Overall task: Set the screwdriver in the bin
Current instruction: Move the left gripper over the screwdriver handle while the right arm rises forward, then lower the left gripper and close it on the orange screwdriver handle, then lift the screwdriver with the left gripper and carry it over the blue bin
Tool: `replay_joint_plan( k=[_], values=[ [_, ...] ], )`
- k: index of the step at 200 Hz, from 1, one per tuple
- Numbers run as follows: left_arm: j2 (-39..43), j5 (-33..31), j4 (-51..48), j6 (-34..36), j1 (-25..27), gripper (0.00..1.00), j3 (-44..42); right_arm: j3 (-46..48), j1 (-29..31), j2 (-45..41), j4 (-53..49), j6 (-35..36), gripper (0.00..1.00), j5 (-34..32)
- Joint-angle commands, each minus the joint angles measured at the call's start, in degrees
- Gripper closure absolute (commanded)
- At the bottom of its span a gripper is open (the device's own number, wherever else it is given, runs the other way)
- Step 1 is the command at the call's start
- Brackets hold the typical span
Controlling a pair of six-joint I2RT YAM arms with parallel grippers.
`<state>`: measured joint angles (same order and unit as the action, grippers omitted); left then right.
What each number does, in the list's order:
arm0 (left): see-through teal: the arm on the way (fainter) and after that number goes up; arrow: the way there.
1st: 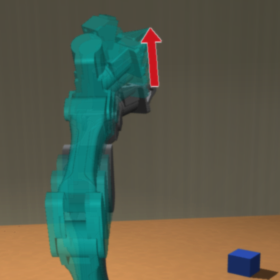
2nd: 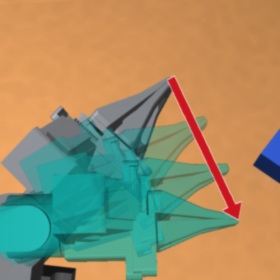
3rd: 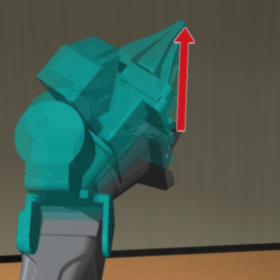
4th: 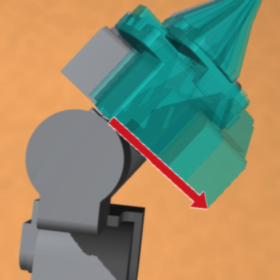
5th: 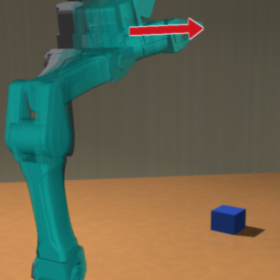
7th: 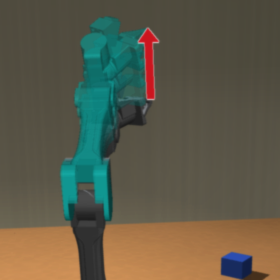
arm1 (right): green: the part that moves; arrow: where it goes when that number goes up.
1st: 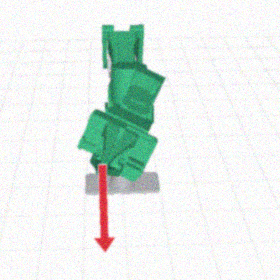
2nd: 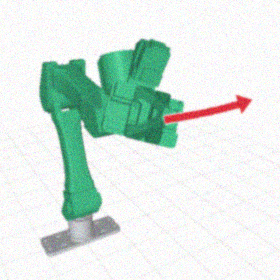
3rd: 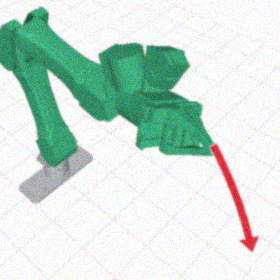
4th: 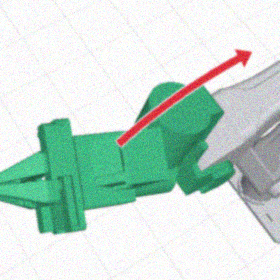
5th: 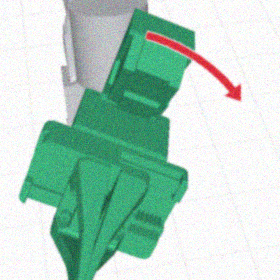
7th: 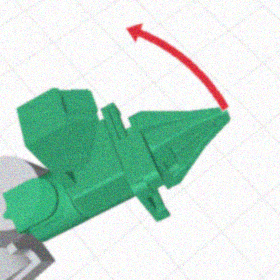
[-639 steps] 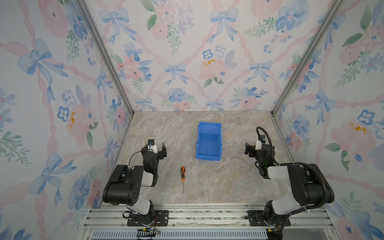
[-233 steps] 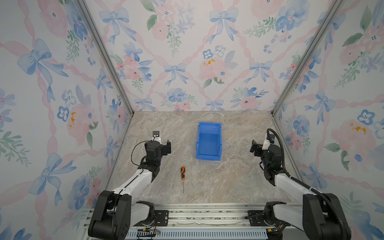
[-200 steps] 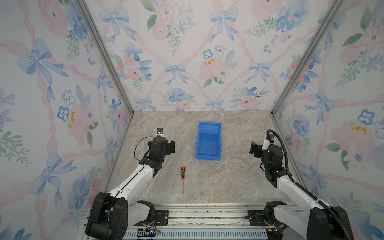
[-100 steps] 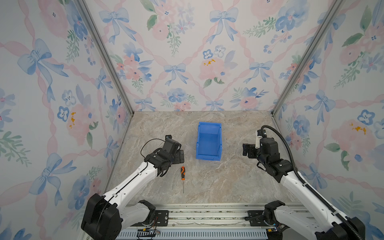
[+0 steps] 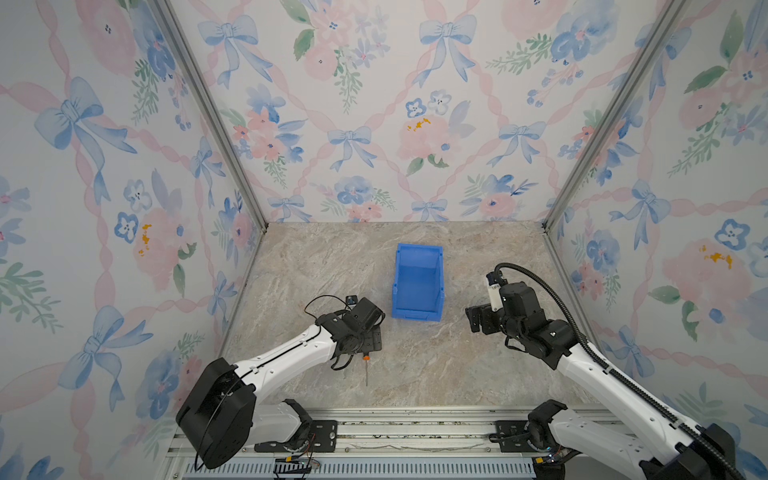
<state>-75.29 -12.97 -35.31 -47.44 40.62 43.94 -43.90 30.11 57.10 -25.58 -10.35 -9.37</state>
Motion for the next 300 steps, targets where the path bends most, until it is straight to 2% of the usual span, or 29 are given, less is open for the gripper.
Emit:
replay_joint_plan(
  k=[1,59,162,221,273,300],
  values=[
    [-2.6,0.2,-0.8,-1.8,0.8,0.07,0.4,-2.0,2.3,0.8,-1.2,-0.4,0.03,1.1],
    [-9.9,1.9,1.4,-0.6,1.0,0.24,3.1,1.9,5.6,-0.4,2.0,-1.7,0.03,4.8],
    [-17.0,0.8,3.7,0.6,-0.3,0.39,6.0,0.9,6.1,-1.1,1.5,-1.3,0.03,4.1],
    [-18.0,0.9,4.6,2.0,-2.1,0.61,6.5,0.0,6.1,0.3,2.0,-1.0,0.03,4.6],
    [-17.6,2.1,4.5,3.3,-2.1,0.89,5.9,-1.0,6.2,0.7,2.6,-1.1,0.03,3.8],
    [-15.1,2.2,4.4,5.1,-2.1,0.96,7.0,-1.3,6.1,1.4,3.3,-1.2,0.03,3.4]
  ],
)
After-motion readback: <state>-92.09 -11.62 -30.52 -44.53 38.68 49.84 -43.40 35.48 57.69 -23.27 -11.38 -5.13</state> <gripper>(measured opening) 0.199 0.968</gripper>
